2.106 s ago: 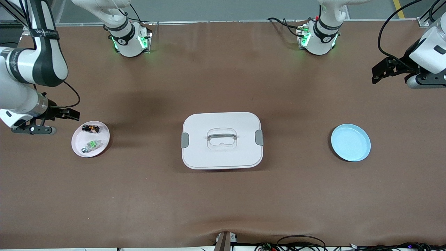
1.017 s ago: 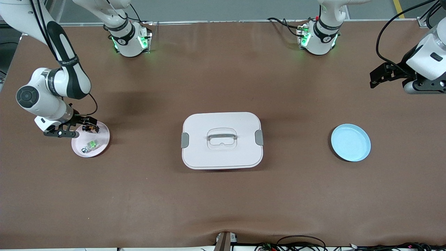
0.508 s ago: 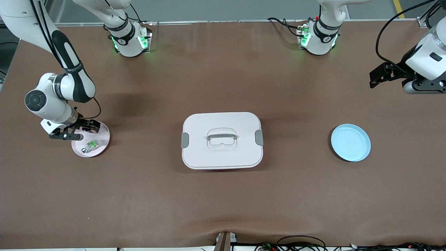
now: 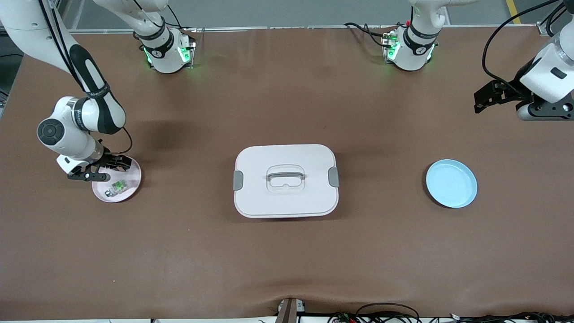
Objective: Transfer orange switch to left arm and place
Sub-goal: 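Close the right gripper on the orange-and-black switch, then lift the orange switch off the white plate with the right gripper, then carry the switch above the box with the right gripper while the left gripper approaches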
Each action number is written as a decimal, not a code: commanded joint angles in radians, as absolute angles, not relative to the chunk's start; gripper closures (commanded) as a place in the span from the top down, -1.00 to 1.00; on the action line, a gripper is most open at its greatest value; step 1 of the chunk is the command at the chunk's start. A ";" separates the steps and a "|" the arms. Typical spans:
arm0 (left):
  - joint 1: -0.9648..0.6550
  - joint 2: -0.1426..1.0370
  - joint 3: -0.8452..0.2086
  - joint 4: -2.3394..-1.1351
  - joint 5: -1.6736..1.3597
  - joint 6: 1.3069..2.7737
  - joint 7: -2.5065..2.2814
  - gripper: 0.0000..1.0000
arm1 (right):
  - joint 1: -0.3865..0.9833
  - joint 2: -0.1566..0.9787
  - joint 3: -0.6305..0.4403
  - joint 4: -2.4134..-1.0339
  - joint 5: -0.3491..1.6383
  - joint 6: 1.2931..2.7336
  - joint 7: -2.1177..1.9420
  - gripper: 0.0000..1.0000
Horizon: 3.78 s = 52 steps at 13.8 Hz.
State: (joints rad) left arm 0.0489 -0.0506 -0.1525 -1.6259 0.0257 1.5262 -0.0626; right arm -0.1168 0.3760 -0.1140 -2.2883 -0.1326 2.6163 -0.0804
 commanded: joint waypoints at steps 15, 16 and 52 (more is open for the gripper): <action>0.048 -0.054 -0.155 -1.621 0.014 1.511 -0.072 1.00 | -0.129 0.351 -0.104 -2.273 -0.149 2.559 -0.142 -0.54; 0.048 -0.054 -0.155 -1.621 0.015 1.511 -0.072 1.00 | -0.132 0.336 -0.103 -2.266 -0.149 2.547 -0.184 -0.53; 0.037 -0.049 -0.238 -1.618 0.014 1.508 -0.052 1.00 | 0.578 0.199 -0.083 -1.624 0.865 1.811 1.095 -0.66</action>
